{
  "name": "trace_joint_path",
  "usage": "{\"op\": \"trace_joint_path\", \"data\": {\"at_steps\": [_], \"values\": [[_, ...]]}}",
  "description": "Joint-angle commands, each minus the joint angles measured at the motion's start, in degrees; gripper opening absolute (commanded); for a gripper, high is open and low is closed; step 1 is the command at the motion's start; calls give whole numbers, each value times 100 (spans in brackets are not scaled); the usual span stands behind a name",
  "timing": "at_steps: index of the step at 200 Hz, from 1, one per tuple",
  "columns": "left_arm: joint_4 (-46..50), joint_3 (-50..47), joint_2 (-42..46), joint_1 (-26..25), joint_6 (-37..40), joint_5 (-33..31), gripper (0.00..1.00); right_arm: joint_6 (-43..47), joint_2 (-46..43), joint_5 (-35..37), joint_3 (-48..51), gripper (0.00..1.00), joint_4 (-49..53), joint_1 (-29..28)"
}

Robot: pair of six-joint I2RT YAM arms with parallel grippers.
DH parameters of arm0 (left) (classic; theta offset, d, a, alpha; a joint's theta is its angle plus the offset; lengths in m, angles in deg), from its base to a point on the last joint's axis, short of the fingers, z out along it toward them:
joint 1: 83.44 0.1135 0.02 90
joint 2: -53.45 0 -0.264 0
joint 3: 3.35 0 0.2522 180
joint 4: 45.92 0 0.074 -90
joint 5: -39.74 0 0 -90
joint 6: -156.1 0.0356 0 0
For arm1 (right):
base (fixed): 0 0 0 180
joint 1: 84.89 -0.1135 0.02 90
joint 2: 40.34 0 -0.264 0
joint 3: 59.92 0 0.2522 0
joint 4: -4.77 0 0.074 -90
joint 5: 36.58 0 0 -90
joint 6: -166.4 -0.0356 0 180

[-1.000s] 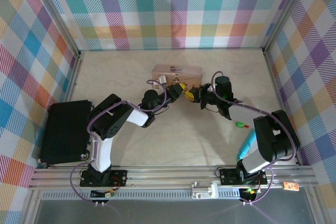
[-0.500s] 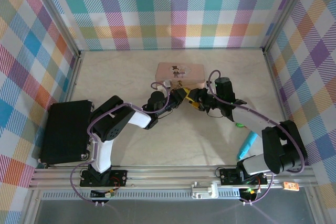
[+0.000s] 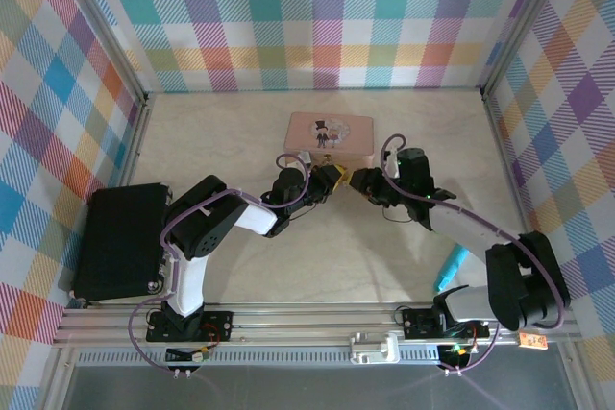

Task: Unlock the padlock with the key

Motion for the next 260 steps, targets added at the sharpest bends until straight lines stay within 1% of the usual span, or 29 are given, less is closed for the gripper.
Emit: {"op": "trace_joint_path", "data": {"at_steps": [1,16,36,57,81,123,130,141,155,160,170,191,201,220,243,260], "values": [[-447,-4,90,-23,-113,-87,0,6,263,-205,146,31,-733,-43],[-456,-33,94,-21,-122,-89,0,-77,405,-283,148,31,-1059,-81],[-530,-46,67,-31,-174,-83,0,-48,531,-144,55,31,-1065,-122],[-589,-25,39,-33,-238,-61,0,-48,653,-65,18,24,-1178,-123],[-632,-38,49,-39,-265,-68,0,-139,810,-24,1,19,-1323,-122],[-725,-112,68,-58,-295,-73,0,-467,959,9,135,19,-1895,-122],[-765,-151,76,-58,-301,-94,0,-495,950,52,157,20,-1967,-122],[-790,-202,76,-60,-308,-101,0,-555,932,132,202,25,-2026,-122],[-842,-247,68,-66,-332,-112,0,-611,939,168,230,25,-2133,-114],[-872,-257,61,-65,-341,-112,0,-625,949,162,230,24,-2159,-114],[-902,-270,59,-67,-353,-121,0,-673,958,138,237,16,-2222,-114],[-939,-261,54,-64,-355,-121,0,-732,993,74,236,4,-2264,-114],[-940,-251,53,-64,-360,-123,0,-789,1006,26,234,0,-2291,-120],[-996,-256,-3,-65,-362,-112,0,-899,1020,-108,272,3,-2337,-127],[-1189,-325,-96,-63,-440,-143,0,-876,998,-37,373,4,-2270,-148],[-1230,-344,-125,-66,-456,-152,0,-893,1061,-41,378,10,-2324,-184]]}}
